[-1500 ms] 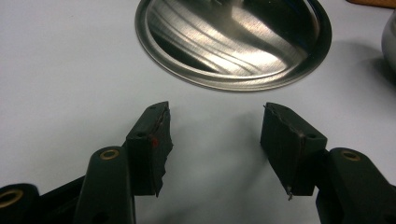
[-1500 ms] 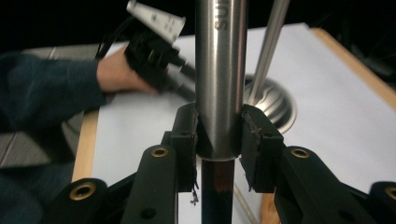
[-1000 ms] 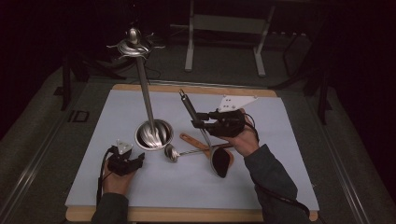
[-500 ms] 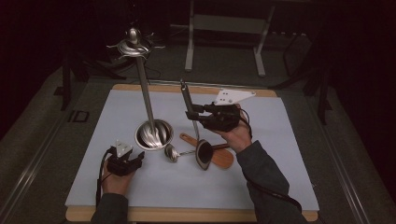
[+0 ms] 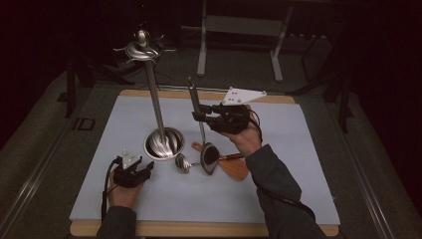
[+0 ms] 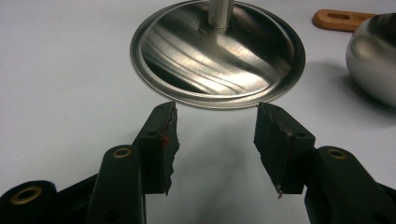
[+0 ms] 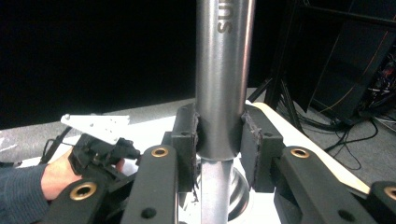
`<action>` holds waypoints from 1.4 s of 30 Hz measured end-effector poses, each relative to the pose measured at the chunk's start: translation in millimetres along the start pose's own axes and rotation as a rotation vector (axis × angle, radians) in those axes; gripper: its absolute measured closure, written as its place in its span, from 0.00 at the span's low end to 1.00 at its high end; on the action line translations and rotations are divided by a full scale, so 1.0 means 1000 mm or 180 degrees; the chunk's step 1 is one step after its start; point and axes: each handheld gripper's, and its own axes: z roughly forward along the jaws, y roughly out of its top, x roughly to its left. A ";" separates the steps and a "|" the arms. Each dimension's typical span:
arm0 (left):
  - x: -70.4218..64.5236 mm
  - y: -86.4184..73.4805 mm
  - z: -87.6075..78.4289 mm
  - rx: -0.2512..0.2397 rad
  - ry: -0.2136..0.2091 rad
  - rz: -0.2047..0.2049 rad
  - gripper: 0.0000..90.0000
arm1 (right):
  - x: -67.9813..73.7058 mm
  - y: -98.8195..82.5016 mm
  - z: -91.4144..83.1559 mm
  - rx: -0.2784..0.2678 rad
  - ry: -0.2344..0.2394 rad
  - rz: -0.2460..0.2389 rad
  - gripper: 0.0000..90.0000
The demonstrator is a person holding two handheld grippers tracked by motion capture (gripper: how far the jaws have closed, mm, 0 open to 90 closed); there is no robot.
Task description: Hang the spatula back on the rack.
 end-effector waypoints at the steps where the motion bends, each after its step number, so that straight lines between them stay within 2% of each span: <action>1: 0.000 0.000 0.000 -0.0003 0.0001 0.0001 0.55 | 0.000 0.001 0.001 -0.0008 0.0001 0.0000 0.77; 25: 0.000 0.000 0.000 -0.0020 -0.0029 -0.0008 0.53 | -0.018 0.018 0.022 -0.0104 -0.0108 0.0075 0.77; 32: 0.001 0.000 0.000 -0.0019 -0.0023 -0.0017 0.53 | -0.008 0.028 0.028 -0.0164 -0.0109 0.0011 0.77; 42: 0.001 0.000 0.000 -0.0009 -0.0012 -0.0025 0.53 | 0.005 0.037 0.038 -0.0130 -0.0132 -0.0055 0.77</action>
